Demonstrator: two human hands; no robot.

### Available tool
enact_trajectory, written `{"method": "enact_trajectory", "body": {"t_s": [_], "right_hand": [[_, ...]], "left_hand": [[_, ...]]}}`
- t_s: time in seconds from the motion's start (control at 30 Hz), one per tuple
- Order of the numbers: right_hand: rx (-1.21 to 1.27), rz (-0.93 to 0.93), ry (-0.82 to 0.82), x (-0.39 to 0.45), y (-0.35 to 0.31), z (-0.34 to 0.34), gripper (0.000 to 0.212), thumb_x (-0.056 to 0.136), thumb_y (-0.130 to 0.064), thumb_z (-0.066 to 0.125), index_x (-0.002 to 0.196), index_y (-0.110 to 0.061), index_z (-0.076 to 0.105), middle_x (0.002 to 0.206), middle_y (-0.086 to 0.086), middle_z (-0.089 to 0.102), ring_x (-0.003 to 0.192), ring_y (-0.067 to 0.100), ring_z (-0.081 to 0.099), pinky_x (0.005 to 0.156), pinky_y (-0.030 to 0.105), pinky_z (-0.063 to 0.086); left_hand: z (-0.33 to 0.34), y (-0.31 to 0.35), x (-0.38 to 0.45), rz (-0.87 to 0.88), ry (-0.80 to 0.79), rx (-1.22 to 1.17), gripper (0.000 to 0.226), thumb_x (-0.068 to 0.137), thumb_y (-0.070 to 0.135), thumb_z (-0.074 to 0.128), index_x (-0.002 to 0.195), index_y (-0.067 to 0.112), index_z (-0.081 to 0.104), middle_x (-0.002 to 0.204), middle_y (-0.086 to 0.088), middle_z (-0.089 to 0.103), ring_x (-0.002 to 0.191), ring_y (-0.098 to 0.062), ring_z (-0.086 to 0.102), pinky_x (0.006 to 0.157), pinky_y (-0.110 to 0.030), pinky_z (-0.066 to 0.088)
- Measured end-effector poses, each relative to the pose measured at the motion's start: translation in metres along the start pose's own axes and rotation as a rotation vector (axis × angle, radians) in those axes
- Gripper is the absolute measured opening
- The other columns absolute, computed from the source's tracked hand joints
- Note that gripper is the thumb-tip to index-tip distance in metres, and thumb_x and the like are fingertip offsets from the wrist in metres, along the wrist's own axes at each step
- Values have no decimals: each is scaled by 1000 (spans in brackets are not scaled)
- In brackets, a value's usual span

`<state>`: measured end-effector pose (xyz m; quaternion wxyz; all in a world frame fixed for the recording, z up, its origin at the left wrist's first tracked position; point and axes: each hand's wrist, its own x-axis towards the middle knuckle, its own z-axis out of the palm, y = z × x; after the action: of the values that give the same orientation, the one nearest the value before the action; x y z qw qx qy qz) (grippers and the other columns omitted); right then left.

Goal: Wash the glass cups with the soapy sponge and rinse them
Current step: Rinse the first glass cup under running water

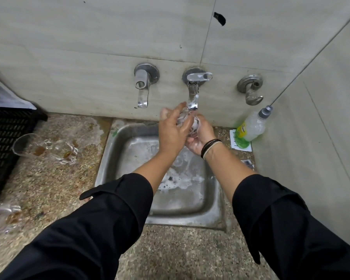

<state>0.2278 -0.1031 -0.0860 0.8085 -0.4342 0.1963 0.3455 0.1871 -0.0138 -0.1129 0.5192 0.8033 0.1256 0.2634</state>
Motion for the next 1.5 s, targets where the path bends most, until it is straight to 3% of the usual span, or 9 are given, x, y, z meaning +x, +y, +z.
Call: {"method": "enact_trajectory", "body": {"t_s": [0.13,0.33,0.5,0.63,0.97,1.1,1.27,1.37,1.5], "right_hand": [[99,3,12,9,9,1,40,104,-36,37,87,-17,67,64,-2,64,47,10,56,36,16,32],[157,-31,105,15,20,-3,30,101,-32,48,88,-15,68,70,0,65,59,14,63,50,24,52],[-408,-195,302,15,17,-6,51,93,-53,40,111,-9,58,77,15,59,46,22,51,42,24,34],[-977,-681,295,9,24,-16,22,104,-40,34,105,-20,43,90,7,59,75,23,56,63,30,37],[-1842,-1089,343,18,-6,6,42,101,-37,32,104,-8,62,92,20,62,83,38,58,66,38,42],[-1512,-401,99,20,-35,22,34,98,-37,39,72,-18,52,72,5,56,67,23,53,59,30,34],[-944,-57,89,23,-38,27,28,102,-35,49,97,-13,65,83,7,67,70,23,66,62,31,56],[-588,0,181,28,-25,30,32,98,-37,49,83,-15,65,75,6,69,63,26,66,66,39,58],[-935,-276,343,36,-11,37,28,99,-25,43,91,-10,66,87,12,71,87,31,66,82,38,56]], "left_hand": [[-1,0,-9,38,81,17,27,93,25,74,119,14,75,111,-6,52,100,-14,56,92,-18,50],[-1,2,-4,80,59,168,20,97,27,67,105,9,65,107,-4,58,100,-22,56,85,-32,48],[-2,10,27,-473,-268,87,33,102,41,48,97,12,62,92,-9,69,78,-28,70,66,-40,57],[-5,14,46,-896,-374,-169,23,96,21,44,93,7,63,80,-14,64,67,-30,65,61,-50,61],[-13,0,43,-430,-164,81,24,96,20,42,74,15,48,74,-3,57,69,-19,52,59,-36,37],[-12,-2,42,-197,-172,49,28,100,19,49,73,20,48,68,6,54,64,-9,49,58,-27,38],[-3,5,43,-361,25,-161,35,92,49,68,82,16,58,75,3,62,66,-10,56,63,-27,45],[-3,5,41,-627,11,-214,63,85,80,52,85,18,64,79,6,63,75,-16,63,71,-34,52],[0,0,33,-699,-53,-215,75,94,78,29,92,18,74,90,2,73,89,-18,68,86,-40,55]]}}
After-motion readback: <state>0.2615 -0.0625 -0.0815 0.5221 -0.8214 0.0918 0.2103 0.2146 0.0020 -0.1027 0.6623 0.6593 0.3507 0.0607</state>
